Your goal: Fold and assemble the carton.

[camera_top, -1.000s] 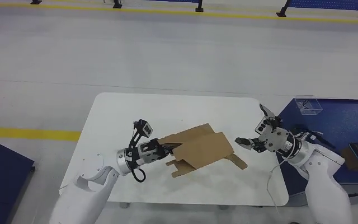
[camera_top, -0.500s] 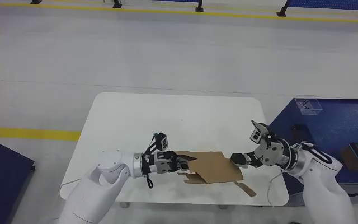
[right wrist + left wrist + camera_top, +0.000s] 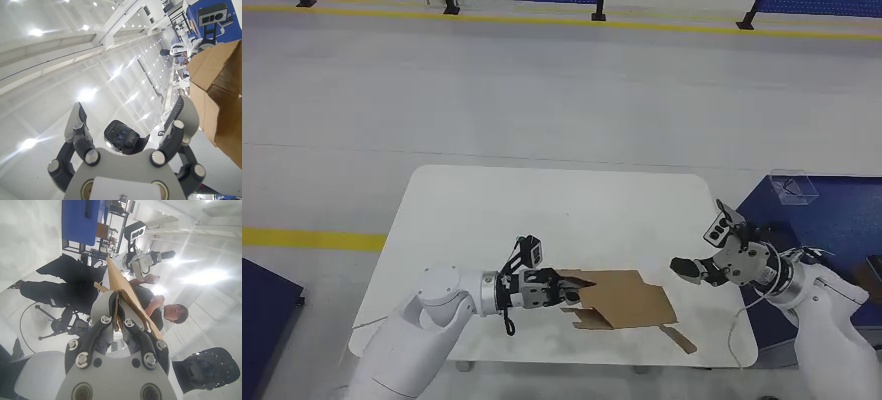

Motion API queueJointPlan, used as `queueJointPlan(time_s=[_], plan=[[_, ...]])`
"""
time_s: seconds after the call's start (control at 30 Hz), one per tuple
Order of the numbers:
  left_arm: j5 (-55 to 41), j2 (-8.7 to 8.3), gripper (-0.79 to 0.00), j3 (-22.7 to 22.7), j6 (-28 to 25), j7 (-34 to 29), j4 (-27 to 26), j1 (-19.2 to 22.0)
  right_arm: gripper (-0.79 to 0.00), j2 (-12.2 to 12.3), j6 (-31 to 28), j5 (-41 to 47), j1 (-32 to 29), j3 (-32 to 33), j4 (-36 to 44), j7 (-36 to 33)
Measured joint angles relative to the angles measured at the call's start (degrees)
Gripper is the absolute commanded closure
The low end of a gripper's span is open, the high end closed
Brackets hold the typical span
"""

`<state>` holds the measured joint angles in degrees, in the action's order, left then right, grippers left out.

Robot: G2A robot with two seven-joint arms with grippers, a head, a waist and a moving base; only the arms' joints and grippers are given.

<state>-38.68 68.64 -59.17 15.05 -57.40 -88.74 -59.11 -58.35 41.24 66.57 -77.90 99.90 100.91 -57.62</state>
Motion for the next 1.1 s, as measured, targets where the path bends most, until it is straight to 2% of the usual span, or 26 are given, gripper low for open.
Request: queueJointPlan(time_s=[0.13,0.27,0.37,0.53,0.7,0.9,1.0,1.1], plan=[[-11.3,0.53,0.000,-1.3,5.9,1.0,1.6,0.8,-0.785,0.3,-3.4,-3.0,-0.4,-0.1,0.6,-1.7],[-16.2,1.00,0.000,-1.3,8.5,2.9,4.3,2.2,-0.785,0.9,-4.0,-4.7,-0.2,1.5,0.1,-6.0],[-22.1,1.58,0.000,-0.4,14.6,5.0,6.5,3.3,-0.785,1.4,-3.8,-5.0,-0.1,2.3,-0.5,-9.2],[-24.9,2.13,0.000,2.1,23.2,6.6,8.8,5.3,-0.785,2.0,-5.5,-5.0,-0.3,2.6,-0.9,-10.8],[-24.9,2.26,0.000,3.3,24.7,5.4,8.8,5.7,-0.785,2.3,-5.9,-4.6,0.2,2.4,-1.8,-10.1],[-22.3,1.95,0.000,4.3,25.3,3.5,7.2,5.5,-0.785,2.2,-4.6,-2.0,1.0,1.1,-3.4,-5.7],[-21.5,1.81,0.000,4.5,24.2,1.8,6.3,5.2,-0.785,2.2,-4.5,-2.2,1.7,0.1,-3.2,-3.6],[-19.3,1.63,0.000,4.7,21.7,1.1,5.4,4.8,-0.785,2.4,-3.7,-3.1,1.8,-1.0,-2.7,-4.9]])
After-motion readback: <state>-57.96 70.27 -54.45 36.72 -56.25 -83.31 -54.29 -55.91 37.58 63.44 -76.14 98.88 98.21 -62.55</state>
